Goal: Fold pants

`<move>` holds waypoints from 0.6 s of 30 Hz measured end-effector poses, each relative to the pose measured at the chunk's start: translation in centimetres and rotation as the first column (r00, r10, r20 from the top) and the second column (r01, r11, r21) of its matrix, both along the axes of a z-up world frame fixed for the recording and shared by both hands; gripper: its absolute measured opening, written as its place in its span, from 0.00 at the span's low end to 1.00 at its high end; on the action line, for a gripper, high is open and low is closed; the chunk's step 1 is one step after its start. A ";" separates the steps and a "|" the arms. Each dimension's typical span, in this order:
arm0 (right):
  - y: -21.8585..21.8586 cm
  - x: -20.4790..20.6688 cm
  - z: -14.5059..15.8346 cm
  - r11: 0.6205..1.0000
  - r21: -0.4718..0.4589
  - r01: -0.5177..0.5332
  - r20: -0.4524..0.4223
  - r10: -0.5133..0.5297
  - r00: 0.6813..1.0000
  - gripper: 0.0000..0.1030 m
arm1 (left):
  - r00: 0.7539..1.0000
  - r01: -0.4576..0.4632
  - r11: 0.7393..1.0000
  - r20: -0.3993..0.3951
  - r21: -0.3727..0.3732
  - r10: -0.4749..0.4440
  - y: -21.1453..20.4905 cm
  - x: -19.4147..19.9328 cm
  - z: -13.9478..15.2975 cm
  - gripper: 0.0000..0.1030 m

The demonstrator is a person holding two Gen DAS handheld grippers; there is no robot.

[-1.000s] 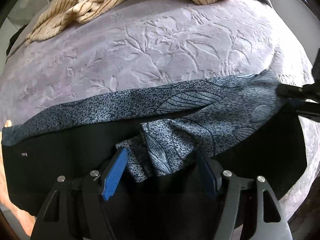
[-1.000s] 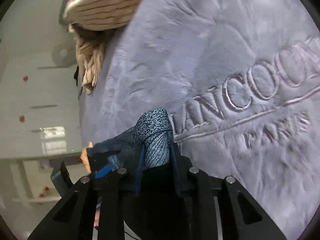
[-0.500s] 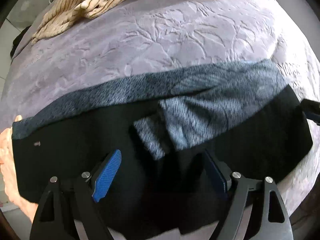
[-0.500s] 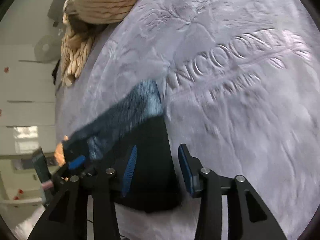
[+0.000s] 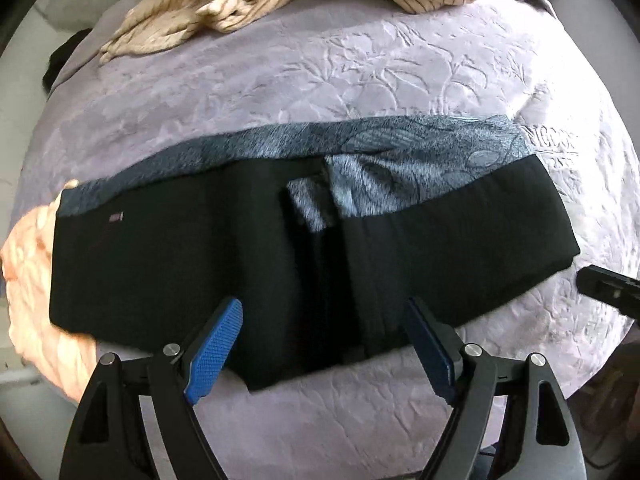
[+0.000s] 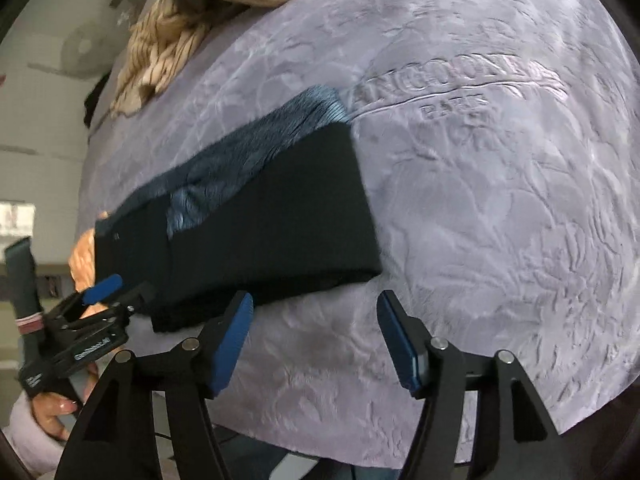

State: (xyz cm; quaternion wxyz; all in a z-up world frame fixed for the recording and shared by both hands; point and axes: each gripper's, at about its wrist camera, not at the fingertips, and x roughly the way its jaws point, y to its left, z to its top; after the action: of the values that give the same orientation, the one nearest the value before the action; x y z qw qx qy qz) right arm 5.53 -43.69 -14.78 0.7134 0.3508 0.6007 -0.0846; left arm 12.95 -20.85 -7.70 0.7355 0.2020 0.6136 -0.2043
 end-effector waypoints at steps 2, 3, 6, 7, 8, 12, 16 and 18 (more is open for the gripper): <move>1.1 0.7 0.1 0.998 -0.023 -0.051 -0.015 0.051 0.999 0.66 | 1.000 -0.030 1.000 -0.007 0.009 0.030 0.8 -0.7 -0.2 0.81; 1.6 1.0 0.1 0.997 -0.029 -0.068 -0.015 0.068 0.998 0.66 | 0.999 -0.049 0.999 -0.008 0.009 0.049 1.5 -0.9 -0.2 0.81; 2.9 1.9 0.3 0.992 -0.027 -0.123 -0.006 0.123 0.992 0.69 | 0.994 -0.107 0.994 -0.010 0.004 0.107 3.4 -1.6 0.1 0.81; 3.2 2.1 0.4 0.990 -0.028 -0.137 -0.005 0.137 0.991 0.71 | 0.992 -0.122 0.992 -0.009 0.003 0.122 3.9 -1.7 0.1 0.81; 3.6 2.4 0.5 0.987 -0.034 -0.156 -0.007 0.155 0.988 0.72 | 0.990 -0.141 0.990 -0.006 0.002 0.141 4.6 -1.8 0.2 0.81; 4.7 3.1 0.8 0.983 -0.050 -0.179 -0.020 0.178 0.984 0.72 | 0.977 -0.211 0.977 -0.007 -0.018 0.211 7.6 -1.1 0.6 0.81; 6.1 3.9 1.4 0.984 -0.072 -0.163 -0.025 0.161 0.987 0.72 | 0.974 -0.225 0.974 -0.003 -0.032 0.225 9.9 0.0 0.7 0.81; 7.3 4.6 1.6 0.985 -0.090 -0.149 -0.028 0.147 0.989 0.72 | 0.978 -0.208 0.977 -0.005 -0.036 0.208 11.2 1.0 0.4 0.81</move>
State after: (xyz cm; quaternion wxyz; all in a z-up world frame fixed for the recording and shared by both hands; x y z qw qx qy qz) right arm 10.12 -36.37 -13.22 0.7266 0.2712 0.6282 -0.0628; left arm 13.92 -9.67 -7.27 0.7559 0.1233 0.6281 -0.1374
